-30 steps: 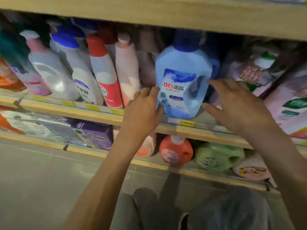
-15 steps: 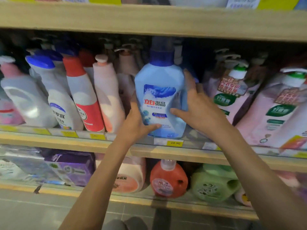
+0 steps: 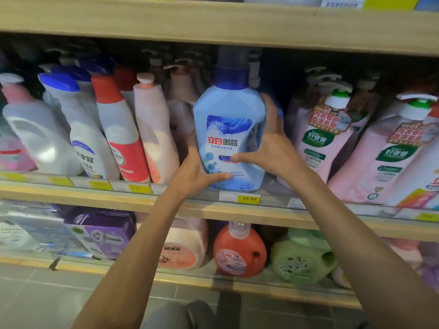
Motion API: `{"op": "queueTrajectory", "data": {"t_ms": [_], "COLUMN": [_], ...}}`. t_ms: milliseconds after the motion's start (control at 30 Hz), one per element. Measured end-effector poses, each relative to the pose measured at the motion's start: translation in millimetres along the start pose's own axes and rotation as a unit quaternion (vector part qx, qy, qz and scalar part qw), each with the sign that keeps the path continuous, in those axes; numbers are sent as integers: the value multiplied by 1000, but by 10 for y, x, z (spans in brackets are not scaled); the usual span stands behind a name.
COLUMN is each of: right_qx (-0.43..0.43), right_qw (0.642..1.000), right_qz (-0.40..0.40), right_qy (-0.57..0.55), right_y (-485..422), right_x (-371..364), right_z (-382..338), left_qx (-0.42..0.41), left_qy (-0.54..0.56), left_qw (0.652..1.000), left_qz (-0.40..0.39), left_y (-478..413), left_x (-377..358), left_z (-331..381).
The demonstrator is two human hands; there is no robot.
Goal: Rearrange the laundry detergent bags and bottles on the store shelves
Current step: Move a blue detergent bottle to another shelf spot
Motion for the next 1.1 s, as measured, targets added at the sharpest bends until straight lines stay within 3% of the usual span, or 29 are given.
{"op": "queueTrajectory", "data": {"t_ms": [200,400,667,833,967,1100], "right_qx": [23,61,145,169,125,88], "right_qw": [998,992,973,962,973,989], "right_qz": [42,89,145,202,185,112], "right_qy": [39,68,109,76,53,42], "right_y": [178,509,743,846,886,830], "right_x": [-9,-95,-201,-49,145,392], "right_z": [-50,-65,-67,-168,-398,-824], "left_qx": [9,-40,-64,-109,-93,-55], "left_qy": [-6,-22,-35,-91,-104,-99], "left_qw": [999,993,992,982,983,988], "left_qz": [36,107,105,124,117,107], "left_y": [98,290,430,448,569,807], "left_x": [2,-40,-74,30,198,442], "left_z": [43,-13,-8,223,500,772]}}
Point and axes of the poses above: each hand's wrist, its own y-axis away from the middle knuckle, its own x-axis out of the back of the hand, z = x × y, the point moved 2 cm from there along -y, towards the middle knuckle, and after that the axes turned 4 degrees about -z, right-handed, at the moved point
